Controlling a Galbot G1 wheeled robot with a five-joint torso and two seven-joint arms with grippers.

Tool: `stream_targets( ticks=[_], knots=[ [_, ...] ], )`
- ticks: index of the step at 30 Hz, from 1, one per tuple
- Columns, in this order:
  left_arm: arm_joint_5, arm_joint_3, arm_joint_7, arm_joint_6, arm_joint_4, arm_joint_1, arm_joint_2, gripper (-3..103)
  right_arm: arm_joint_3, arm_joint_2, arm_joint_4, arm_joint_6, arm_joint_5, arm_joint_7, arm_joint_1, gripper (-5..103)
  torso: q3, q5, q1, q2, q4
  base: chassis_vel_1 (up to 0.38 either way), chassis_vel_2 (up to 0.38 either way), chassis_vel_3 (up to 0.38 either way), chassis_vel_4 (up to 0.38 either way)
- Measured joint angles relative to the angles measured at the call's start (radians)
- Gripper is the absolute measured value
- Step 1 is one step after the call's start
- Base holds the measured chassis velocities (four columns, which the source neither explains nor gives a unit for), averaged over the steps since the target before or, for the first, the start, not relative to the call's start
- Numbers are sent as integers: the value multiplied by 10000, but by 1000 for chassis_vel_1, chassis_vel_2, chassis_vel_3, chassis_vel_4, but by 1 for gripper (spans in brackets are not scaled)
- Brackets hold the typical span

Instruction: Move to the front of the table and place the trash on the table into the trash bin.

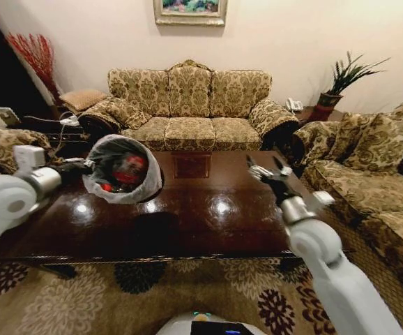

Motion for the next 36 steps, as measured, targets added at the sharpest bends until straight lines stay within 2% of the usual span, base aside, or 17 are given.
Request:
stream_targets(
  ticks=[2,3,5,6,7,11,12,17,18,20,24,28,31,33,34,36],
  knots=[
    [122,-176,-159,16,-272,115,-691,0,101,282,-1,62,-265,-97,-194,100,0,-3,0,0,3,0,0,0,0],
    [122,-176,-159,16,-272,115,-691,0,101,282,-1,62,-265,-97,-194,100,0,-3,0,0,3,0,0,0,0],
    [379,-528,-121,24,-672,666,-1456,0,92,478,40,69,-452,-178,-384,100,0,-6,0,-1,4,0,0,0,0],
    [523,-768,-16,24,-845,980,-1783,0,47,555,71,83,-560,-246,-454,100,0,-5,0,-1,4,0,0,0,0],
    [523,-768,-16,24,-845,980,-1783,0,47,555,71,83,-560,-246,-454,100,0,-5,0,-1,4,0,0,0,0],
    [1173,-1762,415,-155,-1486,1954,-2975,0,-223,795,232,116,-795,-326,-671,100,0,5,0,0,6,0,0,0,0],
    [1173,-1762,415,-155,-1486,1954,-2975,0,-223,795,232,116,-795,-326,-671,100,0,5,0,0,6,0,0,0,0],
    [2128,-2129,779,-417,-2255,2360,-4523,0,-549,1030,188,170,-978,-340,-690,100,2,-3,1,-1,3,26,-26,-32,20],
    [2128,-2129,779,-417,-2255,2360,-4523,0,-549,1030,188,170,-978,-340,-690,100,2,-3,1,-1,3,85,-79,-80,50],
    [2118,-2577,951,-566,-2435,2574,-5114,0,-638,1078,60,208,-1015,-358,-611,100,2,-1,4,-1,3,111,-89,-92,123],
    [2136,-3213,1162,-721,-2501,2944,-5625,0,-726,1128,-164,310,-1065,-365,-590,100,2,7,4,-1,5,163,-166,-177,185],
    [2351,-3497,1214,-796,-2497,3017,-6083,0,-831,1207,-238,371,-1109,-367,-577,100,1,-6,1,0,4,230,-234,-239,250],
    [2766,-3601,1335,-983,-2400,3071,-6458,0,-887,1241,-290,499,-1124,-368,-562,100,-1,1,-3,1,4,277,-261,-299,250],
    [3344,-3745,1475,-1221,-2171,3091,-6832,0,-922,1267,-341,639,-1126,-366,-557,100,1,1,-2,-1,3,299,-274,-294,294],
    [3344,-3745,1475,-1221,-2171,3091,-6832,0,-922,1267,-341,639,-1126,-366,-557,100,1,1,-2,-1,3,299,-275,-279,294],
    [3913,-3947,1552,-1515,-1742,3095,-7194,0,-984,1278,-354,791,-1148,-389,-584,100,-3,-1,-8,3,4,187,-218,-212,182]
  ],
)
